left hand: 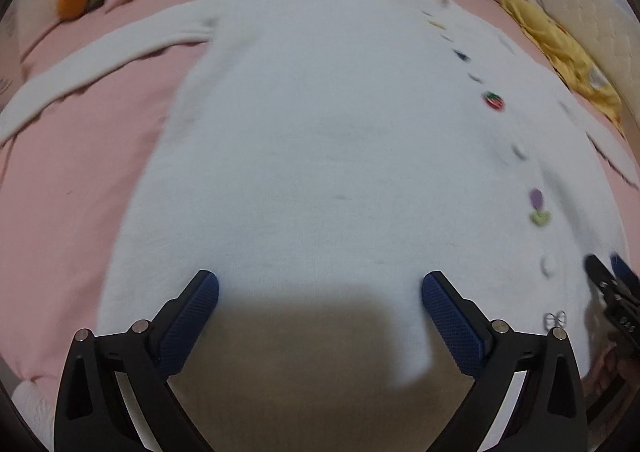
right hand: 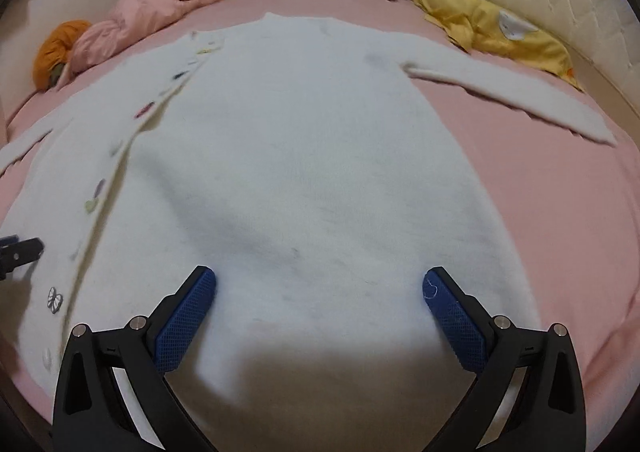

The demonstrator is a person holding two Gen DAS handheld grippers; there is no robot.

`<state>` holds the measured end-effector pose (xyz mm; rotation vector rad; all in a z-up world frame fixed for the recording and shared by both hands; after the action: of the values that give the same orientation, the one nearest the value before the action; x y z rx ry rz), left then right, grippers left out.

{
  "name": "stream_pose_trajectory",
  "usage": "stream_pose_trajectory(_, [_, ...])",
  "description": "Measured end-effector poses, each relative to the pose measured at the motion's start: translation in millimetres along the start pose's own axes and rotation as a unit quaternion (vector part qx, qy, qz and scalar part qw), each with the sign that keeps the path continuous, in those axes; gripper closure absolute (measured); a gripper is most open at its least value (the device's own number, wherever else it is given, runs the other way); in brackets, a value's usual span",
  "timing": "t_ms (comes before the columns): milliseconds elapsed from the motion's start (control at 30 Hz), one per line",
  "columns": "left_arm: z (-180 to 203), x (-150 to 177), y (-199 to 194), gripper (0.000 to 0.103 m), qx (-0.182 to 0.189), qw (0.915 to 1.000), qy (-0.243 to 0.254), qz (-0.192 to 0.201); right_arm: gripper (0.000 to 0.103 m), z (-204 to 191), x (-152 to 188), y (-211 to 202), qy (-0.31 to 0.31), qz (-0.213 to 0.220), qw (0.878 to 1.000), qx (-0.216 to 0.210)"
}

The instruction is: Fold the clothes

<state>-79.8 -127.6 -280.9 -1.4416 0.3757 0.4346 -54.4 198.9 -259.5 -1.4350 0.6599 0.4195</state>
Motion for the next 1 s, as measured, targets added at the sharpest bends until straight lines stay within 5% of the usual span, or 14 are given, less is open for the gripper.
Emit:
stream_pose_trajectory(100, [-4.8,-3.9,-1.0,0.001,-0.004,0.9998,-0.02,-0.002,0.001,13.3,0.0,-3.1,0.006,0.0,1.0,0.03])
stream_pose_trajectory(200, [2.9,-1.9,-17.8,0.002,-0.086,0.9962,0.007,-0.013,0.001,20.7,-8.0,-14.1,0.029,-0.007,0.996,0.084])
stream_pose_trajectory(267, [14.7,7.2,-29.4,0.001,-0.03,0.9995,-0.008,-0.01,0.001,1.2,-18.2,-31.2,0.021,0.032,0.997,0.072])
stream_pose_trajectory(333, [25.6,13.3,-15.7,0.001,-0.003,0.9993,-0.021,-0.032,0.001,-38.5,-26.0,-29.5,-0.043,0.05,0.998,-0.002])
stream_pose_trajectory(400, [24.5,20.6,-5.4,0.001,-0.028,0.999,-0.007,-0.033,0.001,-46.7,-16.9,-18.2,-0.085,0.035,0.996,0.015])
stream_pose_trajectory(467, [19.1,22.9,-12.8,0.001,-0.036,0.9989,-0.008,-0.03,0.001,-26.2,6.2,-0.5,-0.057,-0.036,0.997,0.026])
stream_pose_trajectory(533, [8.2,26.8,-16.0,0.001,-0.047,0.9976,-0.023,-0.045,0.001,7.6,15.0,-6.7,0.027,-0.043,0.999,0.002])
stream_pose_trajectory(633, [-7.1,33.8,-17.1,0.001,-0.039,0.9957,-0.054,-0.065,0.001,19.3,14.2,-12.7,0.031,-0.063,0.997,0.017])
stream_pose_trajectory(767, [5.0,29.3,-28.6,0.001,-0.075,0.9937,-0.014,-0.082,0.001,25.1,6.7,-34.1,0.045,-0.077,0.994,0.068])
stream_pose_trajectory(900, [7.2,-0.4,-90.5,0.002,-0.027,0.9984,-0.049,-0.003,0.001,-0.7,-47.7,-97.3,0.041,0.019,0.999,0.015])
stream_pose_trajectory(1000, [0.5,-30.7,-154.8,0.002,0.028,0.9922,-0.092,0.078,0.001,-33.8,-94.1,-156.3,0.01,0.091,0.995,-0.03])
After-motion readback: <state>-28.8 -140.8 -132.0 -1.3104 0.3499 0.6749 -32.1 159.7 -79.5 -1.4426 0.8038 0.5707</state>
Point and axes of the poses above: each gripper's, at about its wrist camera, not at the fingertips, and y roughly the way its jaws point, z to its right, x to its underside, the point moved 5 cm from there along y, roughly the way its jaws point, and after that the axes turned 6 degrees about z, right-handed, at the moved point
